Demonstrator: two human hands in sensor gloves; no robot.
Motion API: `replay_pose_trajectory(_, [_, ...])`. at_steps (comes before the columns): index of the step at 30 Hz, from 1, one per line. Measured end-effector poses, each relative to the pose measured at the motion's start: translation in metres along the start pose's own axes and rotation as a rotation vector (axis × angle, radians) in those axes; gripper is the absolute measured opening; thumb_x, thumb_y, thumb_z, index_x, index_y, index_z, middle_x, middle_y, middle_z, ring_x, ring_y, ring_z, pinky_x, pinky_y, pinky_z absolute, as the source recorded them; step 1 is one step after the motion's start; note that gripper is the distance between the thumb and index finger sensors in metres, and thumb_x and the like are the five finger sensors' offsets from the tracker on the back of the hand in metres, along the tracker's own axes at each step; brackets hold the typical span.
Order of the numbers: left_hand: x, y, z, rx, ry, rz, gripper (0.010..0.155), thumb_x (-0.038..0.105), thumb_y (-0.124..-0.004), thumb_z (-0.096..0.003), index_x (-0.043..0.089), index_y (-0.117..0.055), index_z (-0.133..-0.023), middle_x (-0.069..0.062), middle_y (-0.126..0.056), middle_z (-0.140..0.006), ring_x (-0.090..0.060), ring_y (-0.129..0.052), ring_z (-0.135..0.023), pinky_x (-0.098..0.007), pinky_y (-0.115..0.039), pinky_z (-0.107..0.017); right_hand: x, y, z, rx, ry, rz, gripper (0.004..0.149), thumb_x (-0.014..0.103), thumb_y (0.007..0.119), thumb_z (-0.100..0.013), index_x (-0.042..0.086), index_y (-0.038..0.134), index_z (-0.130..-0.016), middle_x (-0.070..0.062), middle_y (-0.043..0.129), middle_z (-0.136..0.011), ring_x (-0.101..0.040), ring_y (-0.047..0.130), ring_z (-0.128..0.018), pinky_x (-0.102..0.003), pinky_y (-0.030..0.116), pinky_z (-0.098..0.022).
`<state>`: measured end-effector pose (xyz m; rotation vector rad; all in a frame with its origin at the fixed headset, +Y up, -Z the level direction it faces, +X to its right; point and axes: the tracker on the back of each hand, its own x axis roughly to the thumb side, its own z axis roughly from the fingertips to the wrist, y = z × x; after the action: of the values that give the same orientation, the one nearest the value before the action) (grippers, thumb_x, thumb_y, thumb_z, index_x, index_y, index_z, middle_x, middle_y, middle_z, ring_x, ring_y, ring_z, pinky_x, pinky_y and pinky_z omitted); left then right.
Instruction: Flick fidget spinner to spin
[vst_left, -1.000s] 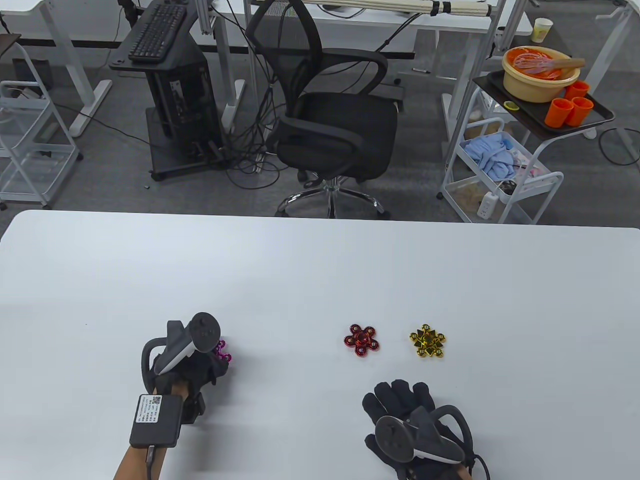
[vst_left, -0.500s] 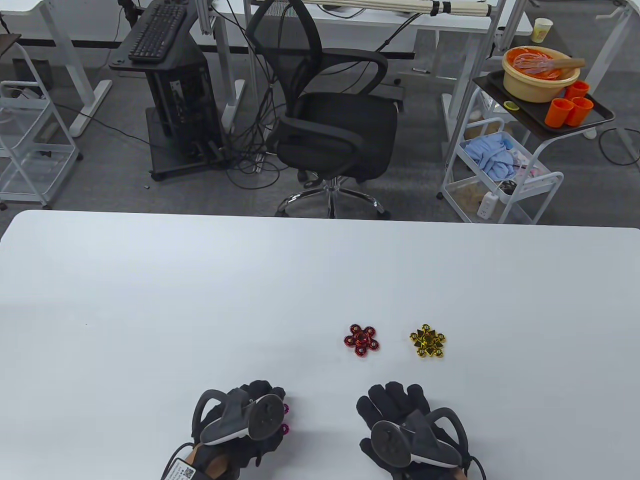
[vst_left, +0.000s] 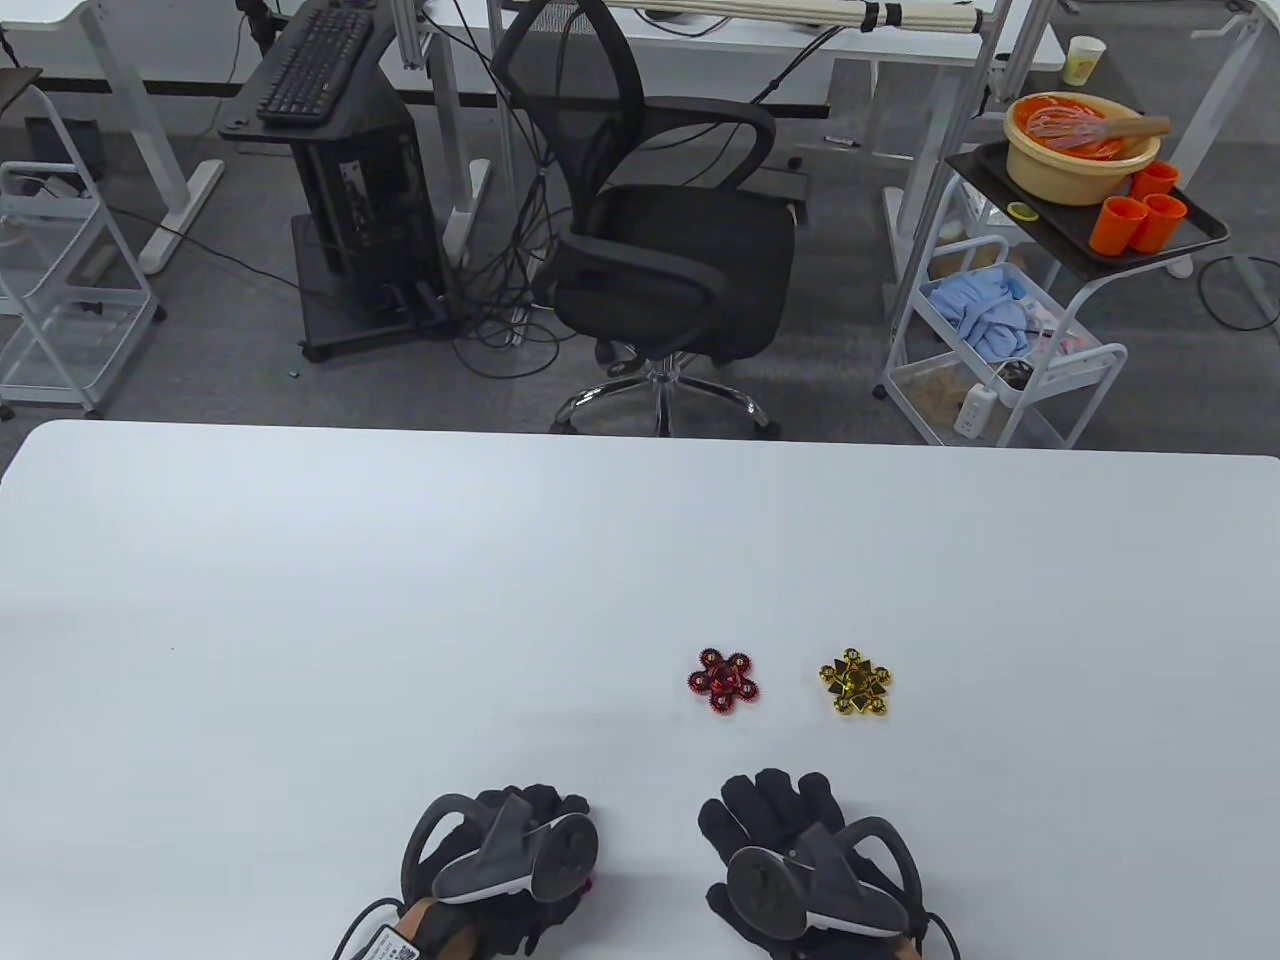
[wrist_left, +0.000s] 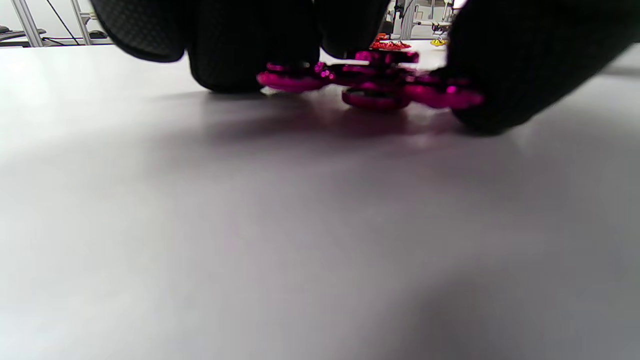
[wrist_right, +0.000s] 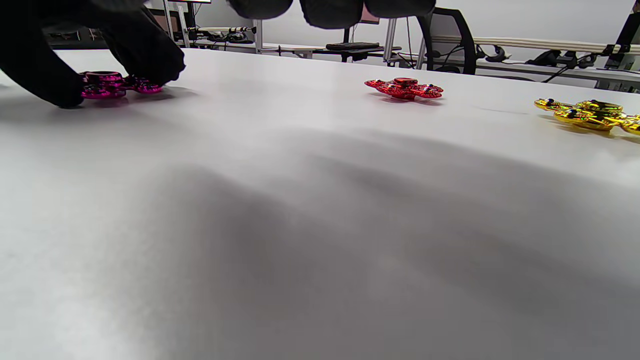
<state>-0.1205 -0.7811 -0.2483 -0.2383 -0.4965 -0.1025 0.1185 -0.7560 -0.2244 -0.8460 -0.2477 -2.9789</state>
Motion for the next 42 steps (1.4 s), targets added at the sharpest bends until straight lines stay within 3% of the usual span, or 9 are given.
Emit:
replay_pose_trajectory(14, [-0.003, 0.002, 0.002, -0.061, -0.008, 0.025, 0.083, 0.062, -0.08, -0.0338, 0.02, -0.049, -0.098, -0.018, -0.055, -0.106, -0.039, -0.069, -0.094, -0.059, -0.062, -0.069, 0.055, -0.003, -0.028, 0.019, -0.118, 0.059, 0.066, 0.054, 0.056, -0.049, 0.024, 0.035, -0.103, -0.015, 0.03, -0.113, -0.05, 0.03, -0.101, -0.07, 0.025, -0.072])
replay_pose_trajectory(21, [-0.011, 0.006, 0.036, -0.074, -0.004, 0.004, 0.08, 0.067, -0.073, -0.0348, 0.026, -0.048, -0.099, -0.019, -0.036, -0.112, -0.042, -0.052, -0.101, -0.061, -0.054, -0.072, 0.08, 0.009, -0.06, 0.063, -0.124, 0.025, 0.063, 0.049, 0.057, -0.05, 0.025, 0.034, -0.103, -0.016, 0.025, -0.113, -0.051, 0.026, -0.101, -0.069, 0.024, -0.072])
replay_pose_trajectory(26, [-0.01, -0.001, 0.039, -0.134, 0.009, -0.032, 0.076, 0.069, -0.07, -0.0357, 0.03, -0.049, -0.098, -0.018, -0.027, -0.113, -0.044, -0.04, -0.104, -0.061, -0.047, -0.074, 0.081, 0.02, -0.075, 0.123, -0.103, 0.006, 0.061, 0.044, 0.058, -0.052, 0.024, 0.032, -0.103, -0.017, 0.017, -0.112, -0.051, 0.019, -0.1, -0.069, 0.021, -0.072])
replay_pose_trajectory(28, [-0.008, 0.0, 0.037, -0.159, 0.021, -0.02, 0.075, 0.068, -0.07, -0.036, 0.029, -0.051, -0.097, -0.017, -0.024, -0.113, -0.044, -0.036, -0.104, -0.062, -0.044, -0.074, 0.082, 0.015, -0.066, 0.2, -0.137, -0.104, 0.056, 0.035, 0.063, -0.051, 0.021, 0.042, -0.101, -0.017, 0.024, -0.111, -0.052, 0.024, -0.099, -0.068, 0.025, -0.072])
replay_pose_trajectory(30, [-0.005, -0.001, 0.038, -0.163, 0.022, -0.039, 0.076, 0.067, -0.07, -0.0358, 0.028, -0.05, -0.098, -0.017, -0.023, -0.113, -0.044, -0.035, -0.104, -0.062, -0.043, -0.075, 0.08, 0.003, -0.05, 0.276, -0.266, -0.318, 0.038, 0.032, 0.066, -0.052, 0.032, 0.068, -0.091, -0.014, 0.027, -0.113, -0.049, 0.019, -0.1, -0.069, 0.019, -0.072])
replay_pose_trajectory(31, [-0.005, -0.001, 0.039, -0.161, 0.018, -0.05, 0.077, 0.068, -0.07, -0.0357, 0.027, -0.05, -0.098, -0.017, -0.023, -0.113, -0.044, -0.034, -0.104, -0.062, -0.043, -0.075, 0.077, -0.002, -0.043, 0.26, -0.243, -0.364, 0.038, 0.032, 0.065, -0.053, 0.033, 0.067, -0.091, -0.013, 0.027, -0.113, -0.048, 0.02, -0.101, -0.069, 0.019, -0.072])
replay_pose_trajectory(32, [-0.005, -0.001, 0.039, -0.156, 0.014, -0.05, 0.078, 0.068, -0.07, -0.0357, 0.026, -0.049, -0.098, -0.017, -0.023, -0.113, -0.044, -0.034, -0.104, -0.062, -0.043, -0.075, 0.069, -0.009, -0.035, 0.157, -0.186, -0.38, 0.038, 0.031, 0.066, -0.053, 0.031, 0.068, -0.091, -0.015, 0.032, -0.113, -0.05, 0.024, -0.101, -0.069, 0.021, -0.072])
replay_pose_trajectory(34, [-0.004, -0.001, 0.039, -0.157, 0.014, -0.043, 0.077, 0.067, -0.07, -0.036, 0.026, -0.05, -0.098, -0.016, -0.023, -0.113, -0.044, -0.034, -0.104, -0.062, -0.043, -0.075, 0.055, -0.017, -0.03, 0.055, -0.123, -0.298, 0.042, 0.032, 0.065, -0.052, 0.028, 0.064, -0.094, -0.017, 0.038, -0.112, -0.052, 0.032, -0.099, -0.069, 0.027, -0.072])
replay_pose_trajectory(42, [-0.007, 0.001, 0.037, -0.149, 0.008, -0.015, 0.078, 0.067, -0.07, -0.0358, 0.027, -0.048, -0.098, -0.015, -0.017, -0.112, -0.042, -0.029, -0.105, -0.061, -0.039, -0.076, -0.016, -0.021, -0.045, -0.116, 0.187, -0.262, 0.062, 0.047, 0.067, -0.05, 0.019, 0.045, -0.101, -0.018, 0.048, -0.11, -0.053, 0.044, -0.097, -0.07, 0.035, -0.072])
